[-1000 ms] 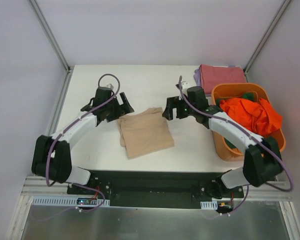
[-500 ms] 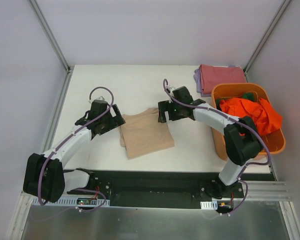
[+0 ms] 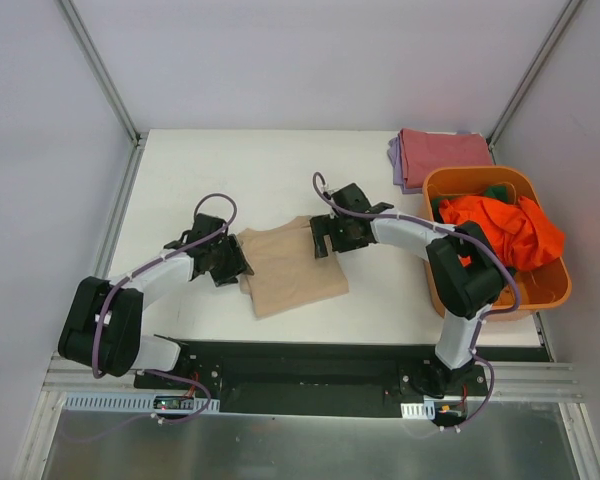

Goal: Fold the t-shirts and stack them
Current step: Put the neatly folded tshirt into the corner of the board with the right arm

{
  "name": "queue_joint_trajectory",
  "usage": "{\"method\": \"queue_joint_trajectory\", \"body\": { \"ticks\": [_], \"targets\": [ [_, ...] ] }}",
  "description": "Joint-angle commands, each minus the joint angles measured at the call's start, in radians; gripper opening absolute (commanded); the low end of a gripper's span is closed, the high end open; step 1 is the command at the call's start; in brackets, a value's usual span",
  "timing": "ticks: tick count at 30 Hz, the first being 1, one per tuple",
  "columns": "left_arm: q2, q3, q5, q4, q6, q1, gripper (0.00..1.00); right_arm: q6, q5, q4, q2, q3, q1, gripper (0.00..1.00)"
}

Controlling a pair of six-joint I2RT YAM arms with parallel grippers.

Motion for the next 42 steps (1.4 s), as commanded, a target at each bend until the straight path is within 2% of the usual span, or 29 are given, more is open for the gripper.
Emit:
{"method": "queue_joint_trajectory", "body": {
  "ticks": [1,3,6,7,14,20,26,29,30,32,36,38,39,42],
  "targets": [
    [0.055,-0.003,0.059,0.053,-0.011,0.006,0.41,0.017,0.07,-0.015,0.018,0.048,0.027,0.96],
    [0.08,0.0,0.095,0.078,-0.016,0.004,0.3,0.017,0.078,-0.016,0.025,0.054,0.035,0.96],
    [0.107,0.005,0.125,0.108,-0.027,0.004,0.04,0.058,0.067,-0.01,0.028,0.051,0.05,0.97],
    [0.113,0.006,0.118,0.11,-0.031,0.004,0.0,0.069,0.056,-0.001,0.028,0.048,0.055,0.97],
    [0.164,-0.006,0.024,0.122,-0.053,0.007,0.0,0.135,0.127,-0.004,0.057,0.045,0.104,0.99],
    [0.199,-0.017,-0.023,0.124,-0.067,0.007,0.0,0.146,0.285,-0.056,0.1,0.065,0.149,0.87],
    [0.212,-0.005,-0.036,0.121,-0.063,0.007,0.0,0.144,0.293,-0.079,0.154,0.091,0.193,0.75],
    [0.227,0.0,-0.033,0.119,-0.063,0.007,0.0,0.166,0.302,-0.067,0.168,0.08,0.219,0.61],
    [0.229,-0.003,-0.037,0.119,-0.065,0.007,0.0,0.173,0.312,-0.065,0.169,0.077,0.227,0.52],
    [0.225,0.002,-0.045,0.115,-0.063,0.007,0.0,0.181,0.343,-0.061,0.166,0.072,0.232,0.4],
    [0.216,0.02,-0.088,0.095,-0.056,0.007,0.02,0.132,0.406,-0.049,0.143,0.071,0.233,0.21],
    [0.215,0.038,-0.097,0.079,-0.048,0.006,0.13,0.069,0.417,-0.019,0.128,0.071,0.233,0.04],
    [0.213,0.044,-0.086,0.073,-0.045,0.007,0.15,0.033,0.426,-0.004,0.122,0.071,0.235,0.01],
    [0.203,0.06,-0.057,0.072,-0.036,0.004,0.33,-0.064,0.495,0.024,0.102,0.083,0.235,0.01]
  ]
}}
